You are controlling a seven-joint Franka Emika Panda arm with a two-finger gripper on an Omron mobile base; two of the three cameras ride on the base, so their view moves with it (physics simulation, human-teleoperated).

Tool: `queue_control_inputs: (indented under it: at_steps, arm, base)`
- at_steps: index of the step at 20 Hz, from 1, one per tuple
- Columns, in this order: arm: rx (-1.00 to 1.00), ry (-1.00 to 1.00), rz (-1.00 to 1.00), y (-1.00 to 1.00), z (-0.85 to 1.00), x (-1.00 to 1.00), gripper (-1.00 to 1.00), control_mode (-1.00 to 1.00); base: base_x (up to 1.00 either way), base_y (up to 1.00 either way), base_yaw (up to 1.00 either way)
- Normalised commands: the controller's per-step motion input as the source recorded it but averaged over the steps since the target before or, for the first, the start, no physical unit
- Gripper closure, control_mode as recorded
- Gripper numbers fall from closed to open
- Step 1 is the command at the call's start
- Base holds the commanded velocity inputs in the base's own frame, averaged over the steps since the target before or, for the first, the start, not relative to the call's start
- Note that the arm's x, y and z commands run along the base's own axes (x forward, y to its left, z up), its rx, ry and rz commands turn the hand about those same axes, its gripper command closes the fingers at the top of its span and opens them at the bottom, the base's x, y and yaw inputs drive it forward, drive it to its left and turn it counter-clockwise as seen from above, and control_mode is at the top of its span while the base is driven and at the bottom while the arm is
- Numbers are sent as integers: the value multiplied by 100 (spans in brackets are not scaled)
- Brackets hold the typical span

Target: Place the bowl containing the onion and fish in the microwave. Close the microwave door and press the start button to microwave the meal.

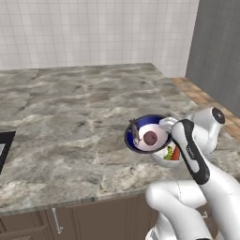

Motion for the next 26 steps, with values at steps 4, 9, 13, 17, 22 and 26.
queue_control_inputs:
  at_steps: [4,9,13,17,22,26]
  arm:
    - [20,0,0,-80,62,-24,100,-100]
    - [29,0,0,-48,70,-46,100,-100]
    - [24,0,1,-4,57,-66,100,-100]
    - [13,5,4,0,36,-86,100,-100]
    - [2,3,0,6,12,-32,100,-100]
    - [-2,0,0,8,0,0,100,-100]
  base:
    - [0,0,0]
    - [0,0,0]
    - [0,0,0]
    - [0,0,0]
    - [0,0,0]
    - [0,0,0]
